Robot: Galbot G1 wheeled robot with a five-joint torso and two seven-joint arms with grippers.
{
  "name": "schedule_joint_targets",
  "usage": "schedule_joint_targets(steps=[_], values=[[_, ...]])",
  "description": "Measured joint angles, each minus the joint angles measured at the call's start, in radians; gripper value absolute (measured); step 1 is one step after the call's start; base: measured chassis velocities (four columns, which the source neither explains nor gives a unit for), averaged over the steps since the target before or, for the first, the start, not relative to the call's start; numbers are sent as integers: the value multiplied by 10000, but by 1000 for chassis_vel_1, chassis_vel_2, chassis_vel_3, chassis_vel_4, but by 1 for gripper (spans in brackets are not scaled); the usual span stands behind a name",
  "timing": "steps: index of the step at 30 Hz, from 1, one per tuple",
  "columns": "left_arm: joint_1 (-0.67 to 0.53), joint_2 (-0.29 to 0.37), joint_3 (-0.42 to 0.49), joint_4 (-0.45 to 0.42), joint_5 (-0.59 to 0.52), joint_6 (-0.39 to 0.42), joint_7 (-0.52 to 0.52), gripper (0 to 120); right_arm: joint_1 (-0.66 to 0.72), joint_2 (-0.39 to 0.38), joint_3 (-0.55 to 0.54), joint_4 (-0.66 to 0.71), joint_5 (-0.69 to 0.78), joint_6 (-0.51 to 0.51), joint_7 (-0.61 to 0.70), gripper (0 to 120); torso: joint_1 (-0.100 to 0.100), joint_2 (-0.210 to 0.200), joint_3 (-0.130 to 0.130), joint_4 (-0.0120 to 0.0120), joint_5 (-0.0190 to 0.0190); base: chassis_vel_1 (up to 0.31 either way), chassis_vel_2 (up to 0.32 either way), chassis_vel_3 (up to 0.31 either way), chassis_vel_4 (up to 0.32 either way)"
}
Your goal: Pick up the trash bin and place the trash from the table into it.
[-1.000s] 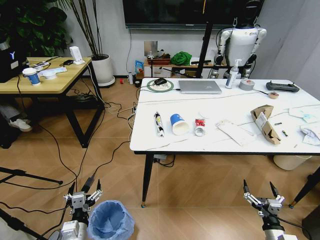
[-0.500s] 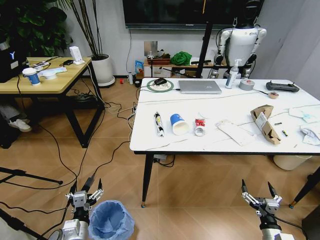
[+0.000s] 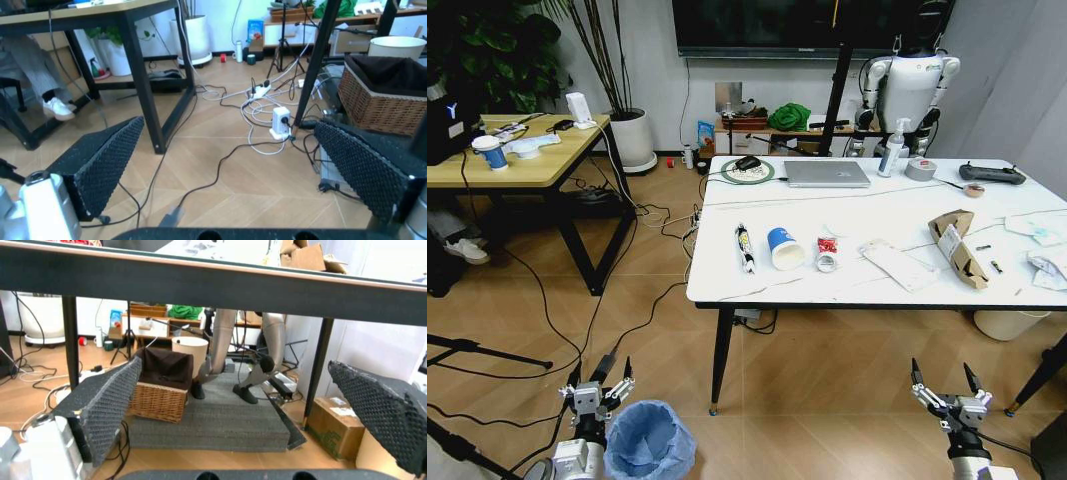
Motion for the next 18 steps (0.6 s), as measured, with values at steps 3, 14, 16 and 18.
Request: schedule_joint_targets(steps=[3,14,16,18], values=[[1,4,14,-2,11,-7,30,100,-61,-28,2,69,11,-5,2,100,-1,-2,-2,0,0,0,0,0,0],[-11,-17,48,-2,22,-55,50,100,-95,-41,25,147,26,-28,7,100,-140,-296,-156,0,-1,0,0,0,0],[-21,-25,49,-2,16,-57,52,100,-86,-43,33,157,41,-30,8,100,-181,-397,-215,0,0,0,0,0,0],[-35,-34,53,-2,13,-57,53,100,-65,-43,36,158,52,-31,11,100,-227,-495,-265,0,0,0,0,0,0]])
